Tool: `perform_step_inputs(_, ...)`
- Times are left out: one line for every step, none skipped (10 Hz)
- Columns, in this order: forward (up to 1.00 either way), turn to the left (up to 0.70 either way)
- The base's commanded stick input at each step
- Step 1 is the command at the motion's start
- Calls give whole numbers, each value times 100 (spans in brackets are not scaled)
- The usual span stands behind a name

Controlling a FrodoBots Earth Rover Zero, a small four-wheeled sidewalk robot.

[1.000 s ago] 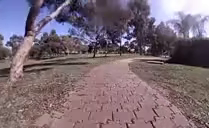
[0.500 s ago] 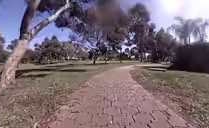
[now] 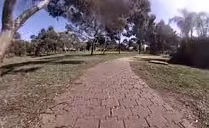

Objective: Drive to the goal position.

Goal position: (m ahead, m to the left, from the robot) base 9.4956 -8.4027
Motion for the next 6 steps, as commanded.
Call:
perform_step_inputs(70, 0)
perform_step_inputs(70, 0)
perform_step_inputs(70, 0)
perform_step_inputs(70, 0)
perform_step_inputs(70, 0)
perform_step_inputs(70, 0)
